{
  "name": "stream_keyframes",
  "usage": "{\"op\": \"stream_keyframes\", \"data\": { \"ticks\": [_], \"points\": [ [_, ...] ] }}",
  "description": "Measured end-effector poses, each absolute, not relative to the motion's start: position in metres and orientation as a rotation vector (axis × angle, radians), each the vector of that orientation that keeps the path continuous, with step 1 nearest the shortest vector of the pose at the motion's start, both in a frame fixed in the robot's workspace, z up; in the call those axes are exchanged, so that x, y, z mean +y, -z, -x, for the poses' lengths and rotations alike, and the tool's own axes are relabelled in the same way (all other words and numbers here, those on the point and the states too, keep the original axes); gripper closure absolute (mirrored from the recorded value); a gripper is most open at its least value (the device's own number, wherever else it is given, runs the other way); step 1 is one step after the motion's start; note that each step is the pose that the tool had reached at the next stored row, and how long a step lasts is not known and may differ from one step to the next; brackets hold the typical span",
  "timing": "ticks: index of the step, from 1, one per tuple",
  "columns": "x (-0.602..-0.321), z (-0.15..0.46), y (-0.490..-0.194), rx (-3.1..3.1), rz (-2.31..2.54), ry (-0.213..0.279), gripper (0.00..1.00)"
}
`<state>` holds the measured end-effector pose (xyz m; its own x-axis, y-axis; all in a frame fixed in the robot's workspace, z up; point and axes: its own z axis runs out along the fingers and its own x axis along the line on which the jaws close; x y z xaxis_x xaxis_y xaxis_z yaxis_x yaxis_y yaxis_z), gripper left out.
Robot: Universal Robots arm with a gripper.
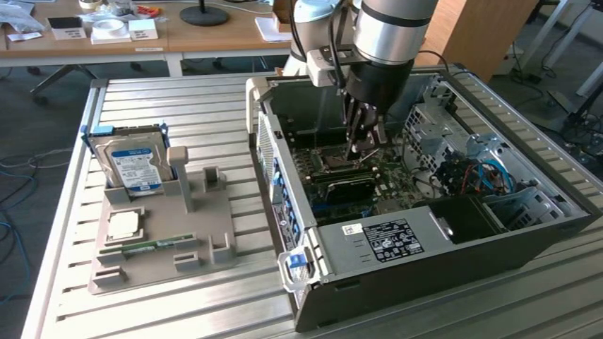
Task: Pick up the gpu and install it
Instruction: 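Press down on the gpu until it lock into place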
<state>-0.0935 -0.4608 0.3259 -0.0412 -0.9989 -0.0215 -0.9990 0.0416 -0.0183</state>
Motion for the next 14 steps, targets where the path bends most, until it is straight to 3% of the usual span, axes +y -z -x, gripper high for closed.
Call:
{"op": "stream_keyframes", "data": {
  "ticks": [14],
  "points": [
    [-0.461, 0.094, -0.307, 2.247, 2.155, -0.003, 0.89]
  ]
}}
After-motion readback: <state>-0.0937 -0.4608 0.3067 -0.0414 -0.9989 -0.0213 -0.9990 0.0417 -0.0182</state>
